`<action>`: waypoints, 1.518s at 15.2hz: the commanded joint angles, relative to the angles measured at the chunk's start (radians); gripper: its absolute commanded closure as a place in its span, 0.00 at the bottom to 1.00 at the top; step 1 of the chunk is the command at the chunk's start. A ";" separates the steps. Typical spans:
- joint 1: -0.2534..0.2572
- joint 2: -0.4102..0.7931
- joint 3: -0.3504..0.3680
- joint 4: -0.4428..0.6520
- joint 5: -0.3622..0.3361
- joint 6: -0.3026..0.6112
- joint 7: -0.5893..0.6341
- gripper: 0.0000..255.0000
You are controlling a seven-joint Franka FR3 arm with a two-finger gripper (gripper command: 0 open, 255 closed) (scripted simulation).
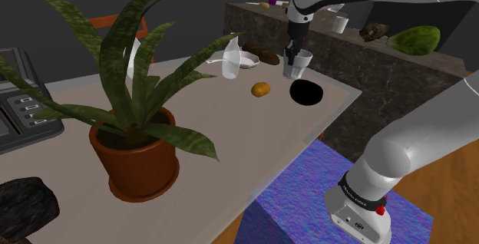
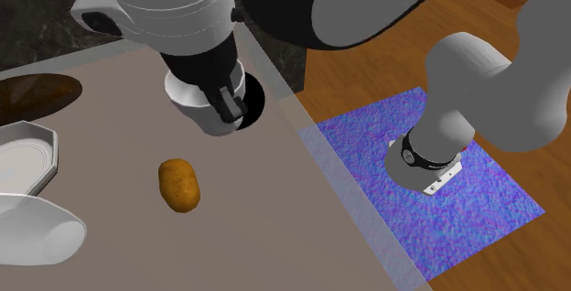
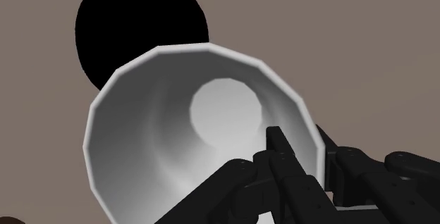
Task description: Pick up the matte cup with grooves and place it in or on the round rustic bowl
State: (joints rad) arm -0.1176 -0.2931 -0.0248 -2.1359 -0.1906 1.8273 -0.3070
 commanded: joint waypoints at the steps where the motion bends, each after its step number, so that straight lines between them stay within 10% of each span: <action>1: -0.017 -0.012 -0.027 0.001 -0.008 -0.006 -0.042 1.00; 10: -0.106 -0.022 -0.178 0.053 -0.052 -0.021 -0.274 1.00; 23: -0.111 -0.004 -0.190 -0.104 -0.066 0.152 -0.246 1.00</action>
State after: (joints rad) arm -0.2292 -0.3034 -0.2142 -2.2320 -0.2559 1.9636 -0.5561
